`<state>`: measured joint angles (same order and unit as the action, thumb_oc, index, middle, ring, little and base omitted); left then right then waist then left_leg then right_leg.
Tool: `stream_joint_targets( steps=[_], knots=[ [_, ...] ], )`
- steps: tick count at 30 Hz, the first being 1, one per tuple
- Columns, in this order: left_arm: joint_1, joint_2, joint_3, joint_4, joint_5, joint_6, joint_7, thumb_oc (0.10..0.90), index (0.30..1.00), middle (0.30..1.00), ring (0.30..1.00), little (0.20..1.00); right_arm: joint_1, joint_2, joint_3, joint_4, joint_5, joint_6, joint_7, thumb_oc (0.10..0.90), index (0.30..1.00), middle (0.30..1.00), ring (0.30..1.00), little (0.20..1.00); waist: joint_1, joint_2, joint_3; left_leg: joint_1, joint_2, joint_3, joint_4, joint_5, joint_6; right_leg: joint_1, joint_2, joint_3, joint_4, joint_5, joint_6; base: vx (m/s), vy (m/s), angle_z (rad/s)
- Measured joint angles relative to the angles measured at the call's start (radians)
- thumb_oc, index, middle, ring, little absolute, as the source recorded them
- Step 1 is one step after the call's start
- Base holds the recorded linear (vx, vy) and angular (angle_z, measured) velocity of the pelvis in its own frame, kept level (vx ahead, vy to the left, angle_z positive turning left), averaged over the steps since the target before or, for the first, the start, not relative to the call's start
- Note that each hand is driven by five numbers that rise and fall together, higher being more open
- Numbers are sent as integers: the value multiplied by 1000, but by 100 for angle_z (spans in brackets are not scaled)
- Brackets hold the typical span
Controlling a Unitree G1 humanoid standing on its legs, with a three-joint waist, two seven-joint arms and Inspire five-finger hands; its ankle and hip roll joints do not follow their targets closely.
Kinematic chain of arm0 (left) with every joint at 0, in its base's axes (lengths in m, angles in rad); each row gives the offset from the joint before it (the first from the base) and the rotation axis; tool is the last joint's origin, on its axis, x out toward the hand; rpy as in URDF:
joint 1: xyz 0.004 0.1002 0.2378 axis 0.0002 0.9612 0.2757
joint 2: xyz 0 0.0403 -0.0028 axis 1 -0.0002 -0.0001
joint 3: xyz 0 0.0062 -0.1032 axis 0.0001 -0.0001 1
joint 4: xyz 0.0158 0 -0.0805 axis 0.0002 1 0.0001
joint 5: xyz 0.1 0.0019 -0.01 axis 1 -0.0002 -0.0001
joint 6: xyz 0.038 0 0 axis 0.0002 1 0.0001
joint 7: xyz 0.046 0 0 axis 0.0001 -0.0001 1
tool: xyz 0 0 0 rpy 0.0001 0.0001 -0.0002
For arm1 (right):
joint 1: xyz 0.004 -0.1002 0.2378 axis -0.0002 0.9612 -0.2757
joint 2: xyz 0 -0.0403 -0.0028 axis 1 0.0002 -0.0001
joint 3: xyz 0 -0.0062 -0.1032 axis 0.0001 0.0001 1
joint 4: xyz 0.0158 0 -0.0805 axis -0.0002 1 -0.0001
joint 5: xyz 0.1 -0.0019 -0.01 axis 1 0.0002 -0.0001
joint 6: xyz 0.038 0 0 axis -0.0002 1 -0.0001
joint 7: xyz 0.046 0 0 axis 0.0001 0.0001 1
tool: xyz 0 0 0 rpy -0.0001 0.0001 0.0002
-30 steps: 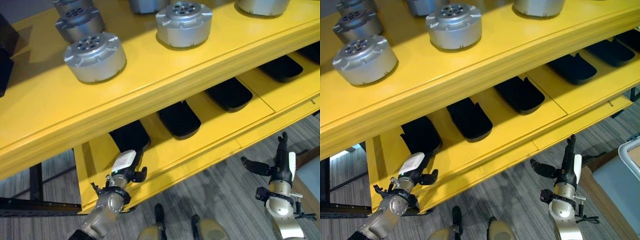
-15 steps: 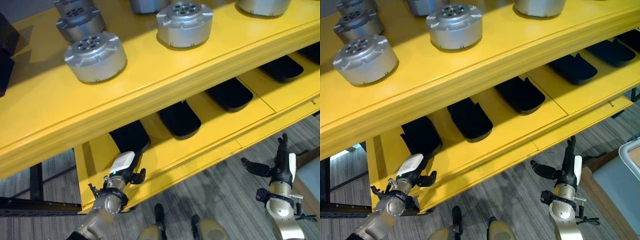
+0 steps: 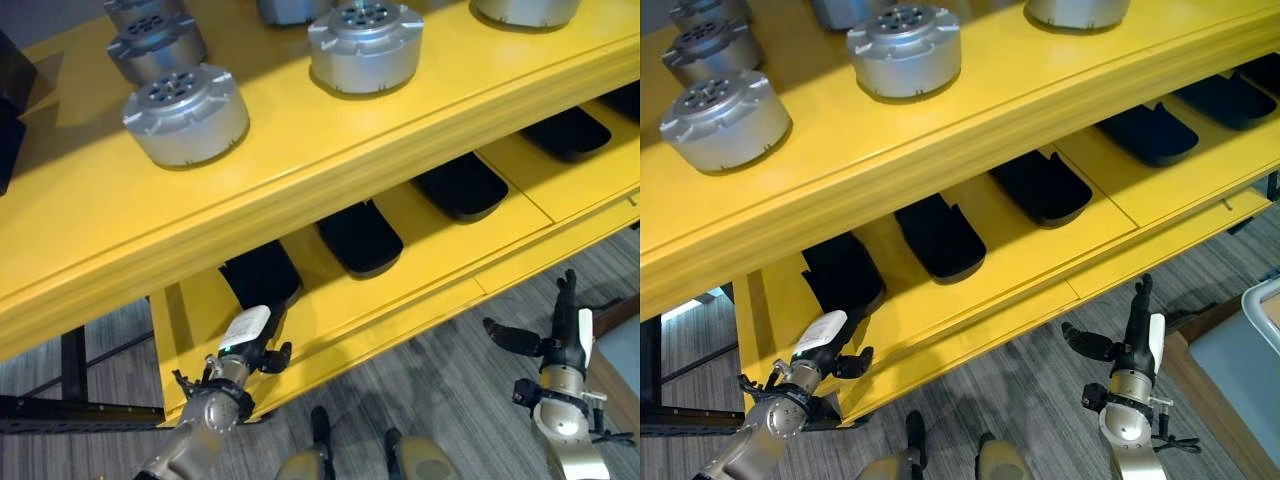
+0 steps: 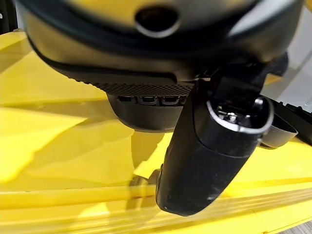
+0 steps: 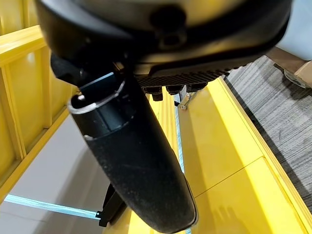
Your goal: Move parts from the plastic box to the shelf.
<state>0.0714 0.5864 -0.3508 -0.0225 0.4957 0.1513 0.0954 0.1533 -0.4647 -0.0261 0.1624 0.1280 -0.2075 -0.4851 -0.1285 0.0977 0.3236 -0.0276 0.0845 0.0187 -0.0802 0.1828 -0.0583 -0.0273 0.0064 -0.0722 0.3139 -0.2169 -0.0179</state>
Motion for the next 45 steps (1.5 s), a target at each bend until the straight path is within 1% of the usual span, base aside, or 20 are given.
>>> stream_joint_targets(
  steps=[4, 8, 10, 16, 24, 29, 33, 35, 38, 43, 44, 45],
  knots=[
    [8, 3, 1, -5, 0, -5, -6, 900, 1000, 1000, 1000, 1000, 1, -3, -6, 0, 0, 0, 0, 900, 1000, 1000, 1000, 1000, 1, 4, 0, -2, 0, -3, 0, 1, -1, -1, 0, -3, 3, -2, -1, 0, 0, 0],
    [11, 4, 2, -8, -1, -9, -17, 900, 1000, 1000, 1000, 1000, 2, -7, -25, 0, 0, 0, 0, 900, 1000, 1000, 1000, 1000, 9, 18, 4, -2, 0, -4, 0, 1, -2, -2, -1, -4, 3, -2, -1, 0, 0, 0],
    [27, 4, 10, -21, -1, -10, -22, 900, 1000, 1000, 1000, 1000, 5, -8, -31, 0, 0, 0, 0, 900, 1000, 1000, 1000, 1000, 9, 19, 4, -2, -1, -5, 0, 1, -2, -1, -1, -6, 4, -4, -2, 0, 0, 0],
    [32, 5, 11, -23, 0, -24, -23, 900, 1000, 1000, 1000, 1000, 3, -14, -31, -1, 0, 0, 0, 900, 1000, 1000, 1000, 1000, 24, 19, 5, -6, -1, -20, 4, 4, -6, -2, -1, -18, 10, -9, -5, -4, -3, 6],
    [34, 20, 11, -23, -1, -27, -18, 900, 1000, 1000, 1000, 1000, 7, -14, -32, -2, 0, 0, -1, 900, 1000, 1000, 1000, 1000, 25, 12, 8, -6, -1, -22, 10, 4, -6, -1, -1, -19, 18, -12, -5, 0, 0, 0],
    [35, 20, 14, -23, -13, -32, 22, 900, 1000, 1000, 1000, 1000, 6, -14, -32, -2, 0, 0, -4, 900, 1000, 1000, 1000, 1000, 26, 6, 11, -9, -1, -23, 19, 2, -5, 1, -2, -19, 19, -11, -6, 14, -5, 0],
    [36, 20, 47, -23, -20, -59, 43, 900, 1000, 1000, 1000, 1000, 8, -14, -32, -2, 0, 0, -4, 900, 1000, 1000, 1000, 1000, 26, -4, 13, -9, 0, -24, 22, 2, -4, 0, -1, -20, 23, -11, -7, 0, 0, 0],
    [36, 21, 60, -24, -21, -98, 84, 900, 1000, 1000, 1000, 1000, 11, -14, -31, -2, 0, 0, -5, 900, 1000, 1000, 1000, 1000, 26, -9, 12, -9, -1, -23, 24, -1, -2, 1, -2, -19, 25, -11, -7, 0, 0, 0],
    [36, 20, 65, -28, -39, -136, 122, 900, 1000, 1000, 1000, 1000, 14, -13, -31, -2, -2, 0, -6, 900, 1000, 1000, 1000, 1000, 27, -16, 12, -9, -1, -23, 25, -1, -2, 0, -1, -19, 27, -10, -7, 0, 0, 0],
    [39, 17, 82, -39, -175, -209, 157, 900, 1000, 1000, 1000, 1000, 35, -13, -31, -12, -2, -1, -16, 900, 1000, 1000, 1000, 1000, 31, -26, 12, -10, 0, -24, 28, -1, -2, 0, -1, -20, 29, -10, -8, -7, -3, 0],
    [39, 17, 82, -40, -179, -221, 158, 900, 1000, 1000, 1000, 1000, 37, -13, -31, -12, -2, -1, -17, 900, 1000, 1000, 1000, 1000, 31, -26, 12, -9, 0, -24, 28, -1, -1, 2, -1, -20, 27, -10, -8, 0, 0, 0],
    [43, 7, 84, -46, -252, -247, 154, 900, 1000, 1000, 1000, 1000, 37, -12, -31, -12, -5, -1, -18, 900, 1000, 1000, 1000, 1000, 33, -27, 12, -8, 0, -24, 28, -1, -1, 2, 0, -20, 29, -10, -8, 0, 0, 0]
  ],
)
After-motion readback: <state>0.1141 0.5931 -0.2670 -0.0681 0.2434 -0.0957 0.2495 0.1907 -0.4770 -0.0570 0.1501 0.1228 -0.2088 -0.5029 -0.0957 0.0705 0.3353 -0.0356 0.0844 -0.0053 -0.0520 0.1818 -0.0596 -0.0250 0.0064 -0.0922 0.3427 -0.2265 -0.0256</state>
